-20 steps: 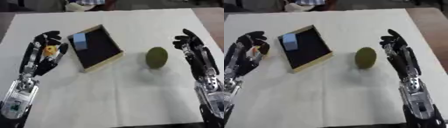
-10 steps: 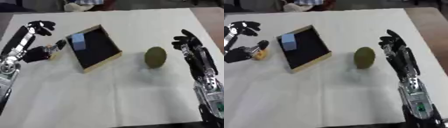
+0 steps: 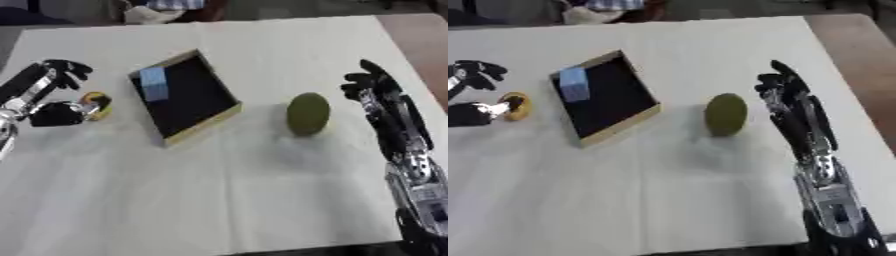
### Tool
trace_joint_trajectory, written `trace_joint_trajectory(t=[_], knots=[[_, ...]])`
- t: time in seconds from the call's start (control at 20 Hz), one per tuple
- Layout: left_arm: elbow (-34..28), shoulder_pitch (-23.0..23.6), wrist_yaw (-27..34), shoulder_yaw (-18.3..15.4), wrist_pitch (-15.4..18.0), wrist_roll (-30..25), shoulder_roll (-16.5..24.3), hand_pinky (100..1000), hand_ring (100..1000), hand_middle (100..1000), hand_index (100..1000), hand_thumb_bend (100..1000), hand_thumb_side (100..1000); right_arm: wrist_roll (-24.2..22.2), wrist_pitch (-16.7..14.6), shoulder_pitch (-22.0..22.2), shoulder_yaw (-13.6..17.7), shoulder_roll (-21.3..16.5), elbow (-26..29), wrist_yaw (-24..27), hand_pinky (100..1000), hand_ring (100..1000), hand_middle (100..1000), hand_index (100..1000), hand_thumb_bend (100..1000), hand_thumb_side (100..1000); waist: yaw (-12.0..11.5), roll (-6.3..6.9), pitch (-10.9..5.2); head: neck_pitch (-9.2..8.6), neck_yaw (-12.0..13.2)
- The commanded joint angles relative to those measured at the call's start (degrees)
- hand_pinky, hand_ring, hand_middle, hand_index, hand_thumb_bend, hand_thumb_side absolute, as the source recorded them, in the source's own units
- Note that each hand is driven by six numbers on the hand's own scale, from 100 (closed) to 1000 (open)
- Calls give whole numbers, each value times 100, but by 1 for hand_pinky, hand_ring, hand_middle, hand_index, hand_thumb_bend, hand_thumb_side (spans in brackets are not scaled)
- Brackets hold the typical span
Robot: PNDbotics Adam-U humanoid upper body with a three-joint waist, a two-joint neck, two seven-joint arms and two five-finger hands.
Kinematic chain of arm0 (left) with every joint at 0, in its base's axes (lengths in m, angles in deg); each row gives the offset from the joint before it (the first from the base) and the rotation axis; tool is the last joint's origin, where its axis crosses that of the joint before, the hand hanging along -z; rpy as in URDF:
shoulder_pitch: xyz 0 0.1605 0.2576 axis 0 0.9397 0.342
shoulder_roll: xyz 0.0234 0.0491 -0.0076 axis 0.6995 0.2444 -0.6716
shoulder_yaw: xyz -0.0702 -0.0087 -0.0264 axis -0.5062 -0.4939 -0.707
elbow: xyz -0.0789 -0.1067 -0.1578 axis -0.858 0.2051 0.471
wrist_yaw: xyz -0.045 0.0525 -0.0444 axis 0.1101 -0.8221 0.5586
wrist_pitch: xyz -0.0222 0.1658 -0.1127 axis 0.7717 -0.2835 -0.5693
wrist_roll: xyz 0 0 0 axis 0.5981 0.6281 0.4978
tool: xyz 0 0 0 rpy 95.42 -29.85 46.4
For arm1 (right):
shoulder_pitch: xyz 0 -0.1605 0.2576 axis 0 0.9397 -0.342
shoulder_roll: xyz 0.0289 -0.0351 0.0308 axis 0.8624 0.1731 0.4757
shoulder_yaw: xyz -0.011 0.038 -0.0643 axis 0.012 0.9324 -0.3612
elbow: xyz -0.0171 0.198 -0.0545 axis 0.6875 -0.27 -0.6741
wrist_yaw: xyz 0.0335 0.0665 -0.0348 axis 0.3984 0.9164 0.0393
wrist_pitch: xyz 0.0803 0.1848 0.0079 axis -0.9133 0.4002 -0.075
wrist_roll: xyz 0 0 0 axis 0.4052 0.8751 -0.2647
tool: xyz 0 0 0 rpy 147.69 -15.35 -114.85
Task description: Pick up objects on the table and place them in the box.
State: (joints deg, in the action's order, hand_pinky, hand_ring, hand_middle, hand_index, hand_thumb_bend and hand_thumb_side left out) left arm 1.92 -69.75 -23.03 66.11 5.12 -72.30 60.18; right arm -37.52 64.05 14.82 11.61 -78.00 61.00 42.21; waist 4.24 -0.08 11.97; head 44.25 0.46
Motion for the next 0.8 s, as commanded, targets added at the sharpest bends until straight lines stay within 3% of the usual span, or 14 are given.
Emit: trace_joint_trajectory(t=[0.05, 0.55, 0.8], knots=[[177, -128, -239, -83, -88, 14, 179, 743, 687, 712, 858, 431, 531, -2, 4, -50, 29, -95, 108, -35, 791, 751, 737, 934, 100, 669, 1, 84, -123, -13, -9], [742, -240, -515, 17, -439, 675, -150, 740, 684, 708, 858, 439, 521, -17, 4, -65, 17, -81, 104, -41, 791, 751, 736, 934, 100, 669, -9, 56, -127, -13, -3], [975, -322, -634, 131, -462, 766, -303, 734, 673, 696, 848, 378, 500, -23, 4, -76, 11, -73, 97, -40, 791, 751, 736, 933, 100, 669, 0, 34, -129, -13, 13]])
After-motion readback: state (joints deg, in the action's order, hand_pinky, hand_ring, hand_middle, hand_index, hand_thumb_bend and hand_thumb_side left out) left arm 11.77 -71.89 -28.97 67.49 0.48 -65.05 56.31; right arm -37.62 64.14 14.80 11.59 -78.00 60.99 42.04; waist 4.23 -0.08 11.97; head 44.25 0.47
